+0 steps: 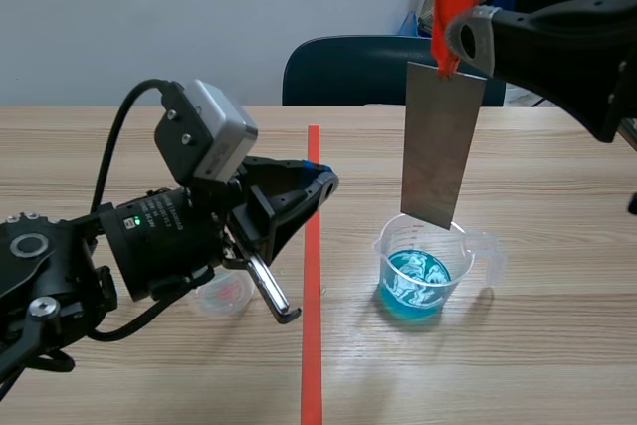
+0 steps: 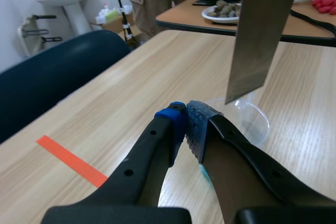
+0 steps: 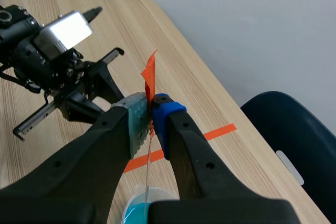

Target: Do the redox reaction experiment

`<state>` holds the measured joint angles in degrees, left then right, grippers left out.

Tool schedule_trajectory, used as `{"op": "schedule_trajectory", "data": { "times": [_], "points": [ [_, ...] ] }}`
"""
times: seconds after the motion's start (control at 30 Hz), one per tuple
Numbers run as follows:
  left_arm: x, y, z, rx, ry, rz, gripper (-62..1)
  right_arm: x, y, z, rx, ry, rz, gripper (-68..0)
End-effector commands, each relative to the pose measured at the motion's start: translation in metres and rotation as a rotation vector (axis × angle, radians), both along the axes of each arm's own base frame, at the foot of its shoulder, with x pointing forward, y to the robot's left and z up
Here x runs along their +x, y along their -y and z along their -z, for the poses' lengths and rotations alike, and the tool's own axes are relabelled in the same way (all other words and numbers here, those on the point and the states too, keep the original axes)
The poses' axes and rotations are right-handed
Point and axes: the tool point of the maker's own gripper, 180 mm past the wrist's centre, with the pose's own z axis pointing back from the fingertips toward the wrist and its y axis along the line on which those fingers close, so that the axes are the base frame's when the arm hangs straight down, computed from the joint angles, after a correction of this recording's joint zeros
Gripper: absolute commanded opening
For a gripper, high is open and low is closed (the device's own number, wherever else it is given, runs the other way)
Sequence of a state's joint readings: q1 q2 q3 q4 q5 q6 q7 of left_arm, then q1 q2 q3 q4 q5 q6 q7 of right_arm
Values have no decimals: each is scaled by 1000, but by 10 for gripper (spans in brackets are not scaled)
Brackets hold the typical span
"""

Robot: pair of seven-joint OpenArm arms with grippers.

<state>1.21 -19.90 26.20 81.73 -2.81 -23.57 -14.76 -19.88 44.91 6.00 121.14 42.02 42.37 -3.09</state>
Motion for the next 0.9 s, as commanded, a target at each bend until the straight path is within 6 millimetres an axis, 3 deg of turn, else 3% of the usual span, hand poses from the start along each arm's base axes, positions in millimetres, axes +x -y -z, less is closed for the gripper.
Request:
{"op": "schedule_trajectory", "data": {
  "times": [0.0,0.23,0.87],
  "points": [
    [2,5,-1,-29,-6,-4,-592,0,0,-8,17,22,-9,-669],
    [8,12,17,-36,-58,-19,-592,0,0,-8,17,22,-9,-669],
    [14,22,9,-68,-48,-39,-592,0,0,-8,16,22,-9,-669]
  ]
}}
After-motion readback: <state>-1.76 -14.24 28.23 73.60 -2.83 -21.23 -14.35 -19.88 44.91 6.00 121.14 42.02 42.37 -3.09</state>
